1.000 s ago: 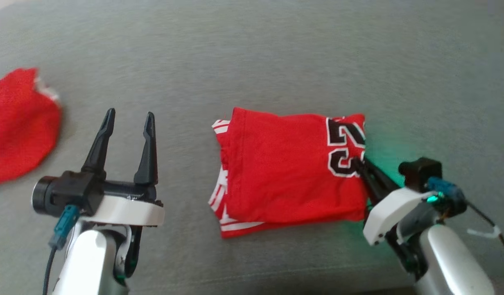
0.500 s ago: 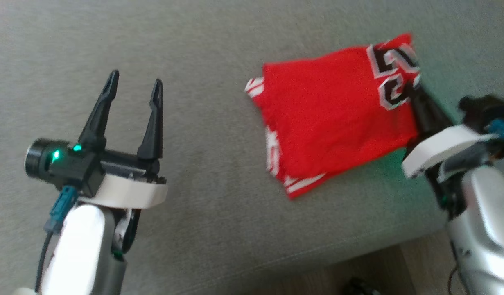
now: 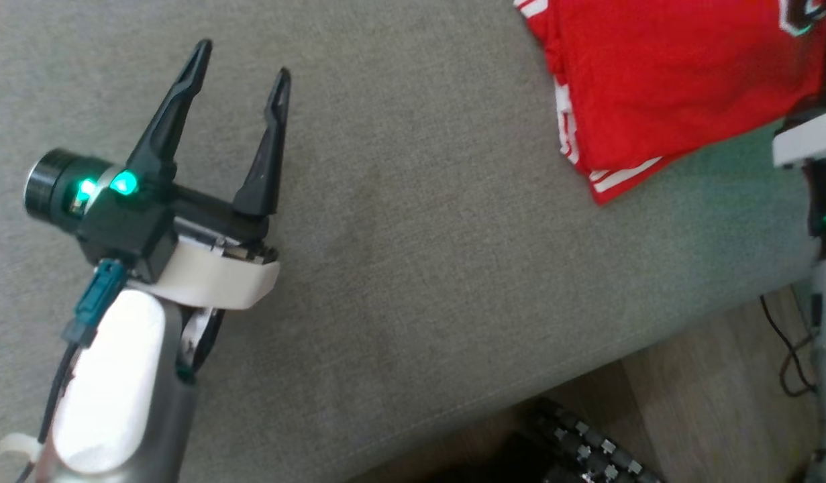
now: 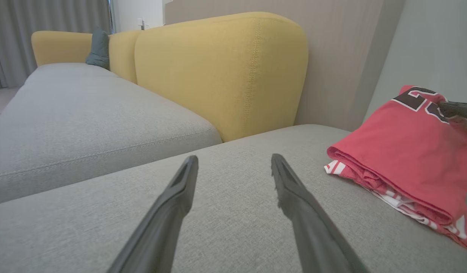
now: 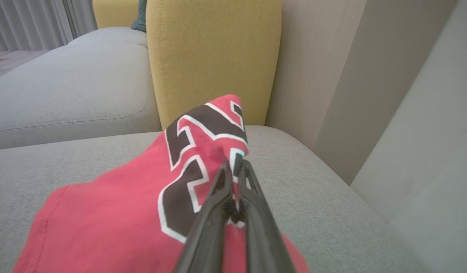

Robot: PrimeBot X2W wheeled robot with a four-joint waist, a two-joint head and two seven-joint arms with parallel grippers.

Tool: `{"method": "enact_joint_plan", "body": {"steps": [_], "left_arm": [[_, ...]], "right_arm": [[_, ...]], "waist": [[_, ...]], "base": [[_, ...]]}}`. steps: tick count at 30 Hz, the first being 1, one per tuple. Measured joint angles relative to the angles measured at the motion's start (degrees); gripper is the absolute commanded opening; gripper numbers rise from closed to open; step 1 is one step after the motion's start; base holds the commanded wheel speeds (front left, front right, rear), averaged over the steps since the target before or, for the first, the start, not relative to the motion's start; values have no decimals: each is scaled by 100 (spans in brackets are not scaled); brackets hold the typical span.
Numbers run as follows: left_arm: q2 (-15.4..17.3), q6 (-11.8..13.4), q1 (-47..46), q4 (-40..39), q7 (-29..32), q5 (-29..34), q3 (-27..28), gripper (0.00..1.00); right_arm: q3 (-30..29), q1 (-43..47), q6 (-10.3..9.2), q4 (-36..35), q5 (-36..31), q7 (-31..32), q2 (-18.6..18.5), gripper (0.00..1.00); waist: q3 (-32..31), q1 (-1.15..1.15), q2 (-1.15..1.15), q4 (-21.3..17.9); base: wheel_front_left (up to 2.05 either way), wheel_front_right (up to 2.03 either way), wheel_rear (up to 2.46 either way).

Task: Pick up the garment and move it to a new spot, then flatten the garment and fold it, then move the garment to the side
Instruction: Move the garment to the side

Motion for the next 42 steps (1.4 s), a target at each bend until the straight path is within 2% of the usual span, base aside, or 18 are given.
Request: {"method": "enact_joint_plan", "body": {"steps": [6, 14, 21, 24, 25, 26, 27, 36, 42], "left_arm": [[16, -30, -194, -20, 0, 77, -124, 100], [86, -54, -492, -93, -1, 78, -224, 100], [85, -94, -561, -92, -18, 77, -294, 100], [73, -94, -606, -47, -94, 77, -324, 100], [63, -94, -606, -8, -119, 76, -333, 100], [59, -94, -604, 21, -127, 75, -344, 100], [53, -93, -602, 42, -142, 74, -356, 100], [-4, -18, -402, 232, -218, -38, -441, 100], [-49, 166, 54, 393, -260, -181, -407, 100]], "right_arm": [[-431, -177, 0, -118, -287, -36, -29, 0], [-1035, -443, 0, -249, -875, 0, -133, 0], [-1267, -518, 0, -88, -1080, 52, -96, 0], [-1397, -509, 0, -38, -1229, 41, 8, 46], [-1421, -494, 0, -38, -1289, 16, 49, 67], [-1447, -485, 0, -41, -1359, -21, 88, 95], [-1483, -475, 0, -42, -1427, -36, 132, 100], [-1606, 297, 0, -41, -1604, -271, 485, 100], [-902, 916, 0, -158, -1404, -463, 702, 100]], "waist": [[293, 0, 0, -52], [560, 0, 0, 79], [677, 0, 0, 220], [655, 0, 0, 280], [629, 0, 0, 292], [598, 0, 0, 301], [561, 0, 0, 310], [42, 0, 0, 327], [-409, -1, 0, 368]], "base": [[0, 0, 0], [0, 0, 0], [0, 0, 0], [0, 0, 0], [0, 0, 0], [0, 0, 0], [0, 0, 0], [0, 0, 0], [0, 0, 0]]}}
